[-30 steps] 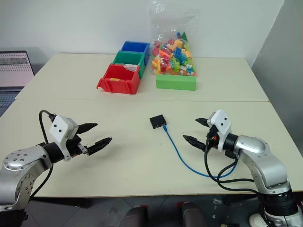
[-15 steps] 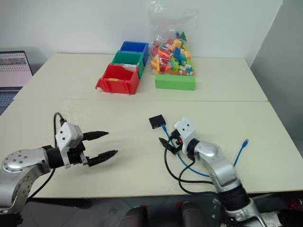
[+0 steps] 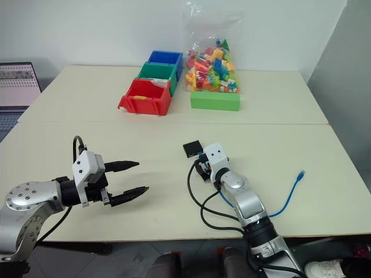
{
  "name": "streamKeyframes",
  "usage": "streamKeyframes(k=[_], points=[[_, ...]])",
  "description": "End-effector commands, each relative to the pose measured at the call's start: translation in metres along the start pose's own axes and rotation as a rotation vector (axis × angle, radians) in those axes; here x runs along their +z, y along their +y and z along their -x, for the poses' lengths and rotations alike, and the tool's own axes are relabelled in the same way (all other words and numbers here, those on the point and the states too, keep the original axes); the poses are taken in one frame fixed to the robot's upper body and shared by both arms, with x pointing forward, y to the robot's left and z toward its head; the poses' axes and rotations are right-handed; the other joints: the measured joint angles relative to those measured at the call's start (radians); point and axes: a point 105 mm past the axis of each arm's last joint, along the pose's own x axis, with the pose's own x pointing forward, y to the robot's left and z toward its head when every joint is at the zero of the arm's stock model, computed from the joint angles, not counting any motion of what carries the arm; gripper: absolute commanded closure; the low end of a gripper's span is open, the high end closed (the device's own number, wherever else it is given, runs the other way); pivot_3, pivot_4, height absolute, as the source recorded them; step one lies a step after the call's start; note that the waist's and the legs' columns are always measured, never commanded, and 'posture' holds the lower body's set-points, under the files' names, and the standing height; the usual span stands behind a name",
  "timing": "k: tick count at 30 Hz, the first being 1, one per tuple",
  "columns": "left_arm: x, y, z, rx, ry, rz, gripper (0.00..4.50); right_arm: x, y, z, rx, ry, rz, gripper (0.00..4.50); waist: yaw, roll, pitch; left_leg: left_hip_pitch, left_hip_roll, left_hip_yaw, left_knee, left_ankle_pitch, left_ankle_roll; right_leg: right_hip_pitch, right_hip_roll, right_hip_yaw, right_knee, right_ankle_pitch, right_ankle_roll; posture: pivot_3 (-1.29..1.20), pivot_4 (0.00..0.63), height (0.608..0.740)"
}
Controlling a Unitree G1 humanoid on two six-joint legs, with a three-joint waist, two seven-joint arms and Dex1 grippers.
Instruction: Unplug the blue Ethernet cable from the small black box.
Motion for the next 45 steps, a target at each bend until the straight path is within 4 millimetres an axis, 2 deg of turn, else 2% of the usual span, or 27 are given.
streamKeyframes(k=[1,11,15,19,24,28,33,42,45], points=[[0.001,0.0,-0.001,0.002,-0.012,-0.018,0.0,0.0,-0.001,-0.001,-0.017,0.009,0.022,1.91,0.0,0.0,0.0,0.0,0.0,0.0,0.0,0.0,0.0,0.0,0.0,0.0,0.0,0.0,0.0,0.0,0.15,0.74],[-0.013,0.007,-0.001,0.025,0.04,0.035,0.0,0.016,-0.003,0.0,0.036,-0.047,0.101,4.37,0.0,0.0,0.0,0.0,0.0,0.0,0.0,0.0,0.0,0.0,0.0,0.0,0.0,0.0,0.0,0.0,0.15,0.74],[-0.014,0.007,0.0,0.022,0.006,0.099,0.0,0.029,-0.006,0.007,0.123,-0.1,0.244,4.39,0.0,0.0,0.0,0.0,0.0,0.0,0.0,0.0,0.0,0.0,0.0,0.0,0.0,0.0,0.0,0.0,0.15,0.74],[-0.009,0.008,-0.002,0.004,-0.067,0.209,0.0,0.042,-0.001,0.022,0.289,-0.189,0.519,4.39,0.001,0.001,0.001,0.0,-0.001,0.001,0.0,0.0,0.0,0.0,0.0,-0.001,0.0,0.0,0.001,0.0,0.15,0.74],[0.008,-0.003,-0.007,-0.116,-0.167,0.333,0.0,0.055,0.019,0.058,0.613,-0.329,0.784,4.39,0.0,0.001,0.001,-0.001,0.0,0.0,0.0,0.0,0.0,0.0,0.0,-0.002,0.0,-0.001,0.001,0.0,0.15,0.74],[0.016,-0.013,-0.013,-0.205,-0.171,0.407,0.0,0.069,0.027,0.068,0.702,-0.41,0.865,4.39,-0.002,0.001,0.001,0.0,0.0,0.0,0.0,0.0,0.0,0.0,0.0,-0.002,0.0,-0.001,0.001,0.0,0.15,0.74],[0.023,-0.026,-0.019,-0.269,-0.16,0.44,0.0,0.076,0.034,0.076,0.767,-0.443,0.931,4.39,0.002,0.001,0.001,0.0,0.0,-0.001,0.001,0.0,0.0,0.0,0.0,-0.002,0.0,0.0,0.0,0.0,0.15,0.74],[0.033,-0.025,-0.023,-0.28,-0.214,0.519,0.0,0.082,0.037,0.078,0.787,-0.461,0.964,4.39,0.005,0.001,0.001,0.0,0.0,-0.001,0.001,0.0,0.0,0.001,0.0,-0.001,0.0,0.001,-0.001,0.0,0.15,0.74],[0.035,-0.023,-0.023,-0.281,-0.238,0.534,0.5,0.083,0.038,0.078,0.787,-0.469,0.985,4.39,0.005,0.001,0.001,0.0,0.0,-0.001,0.001,0.0,0.0,0.001,0.0,-0.002,0.0,0.001,-0.001,0.0,0.15,0.74]])
